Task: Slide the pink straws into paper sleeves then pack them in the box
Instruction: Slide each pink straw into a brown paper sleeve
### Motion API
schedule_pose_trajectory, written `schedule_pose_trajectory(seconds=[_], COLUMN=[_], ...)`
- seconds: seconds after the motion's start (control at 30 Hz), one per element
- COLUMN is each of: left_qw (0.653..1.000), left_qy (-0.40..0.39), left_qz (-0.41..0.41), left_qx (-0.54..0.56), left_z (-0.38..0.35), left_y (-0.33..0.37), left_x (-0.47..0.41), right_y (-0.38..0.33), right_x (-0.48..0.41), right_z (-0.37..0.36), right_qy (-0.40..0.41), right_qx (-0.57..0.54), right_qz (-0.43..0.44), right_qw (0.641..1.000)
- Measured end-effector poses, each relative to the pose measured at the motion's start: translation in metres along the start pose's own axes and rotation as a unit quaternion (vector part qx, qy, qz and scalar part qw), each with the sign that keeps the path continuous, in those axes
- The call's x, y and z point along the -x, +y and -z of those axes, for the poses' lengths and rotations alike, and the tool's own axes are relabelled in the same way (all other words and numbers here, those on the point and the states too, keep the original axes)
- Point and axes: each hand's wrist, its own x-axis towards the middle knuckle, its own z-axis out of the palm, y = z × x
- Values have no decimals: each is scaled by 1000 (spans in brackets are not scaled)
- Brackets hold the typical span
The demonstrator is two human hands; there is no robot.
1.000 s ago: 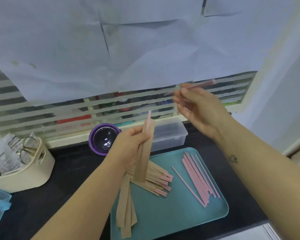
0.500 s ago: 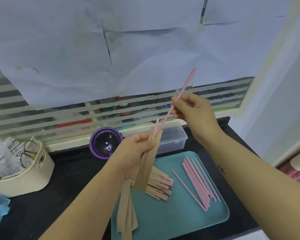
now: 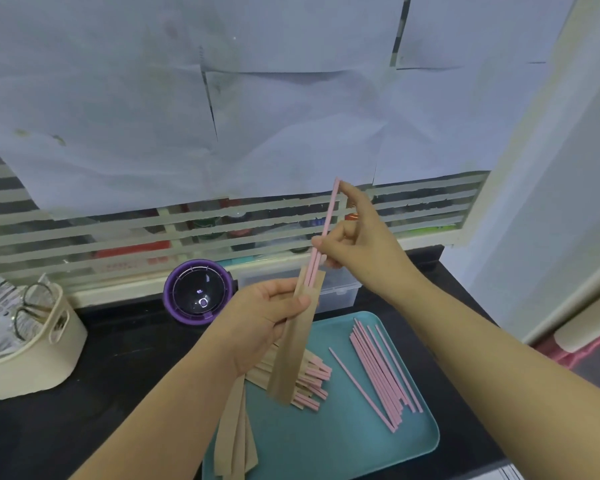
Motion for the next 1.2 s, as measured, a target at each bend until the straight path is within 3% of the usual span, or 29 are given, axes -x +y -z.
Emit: schedule_pose_trajectory(seconds=[0.2,0.67,0.77,0.83,0.93,1.03,1.2], left_qw=[1000,999,996,980,919,867,832], left_qy=[-2,30,53,74,94,135,177], left_qz=[6,-34,-41,-66,-131,-187,-123], left_qx=[-2,-6,-54,-174,-360,-441,-511], left_z=[-7,-4,2,7,16,32,73], left_y=[1,4,-1,-4,-15,-34,-79], left_x=[4,9,12,13,10,3,7], right_y=[-9,9,5,6,19,51,132], right_x=[-13,22,19,17,19,25,39], right_z=[21,-7,-3,1,-4,-16,-29], right_qy=[29,-77,-94,-100,-138,-179,-73], right_qx=[27,170,185,179,168,175,33], right_qz=[34,45,38,25,-22,-102,-290], right_qw=[999,981,977,978,976,963,954])
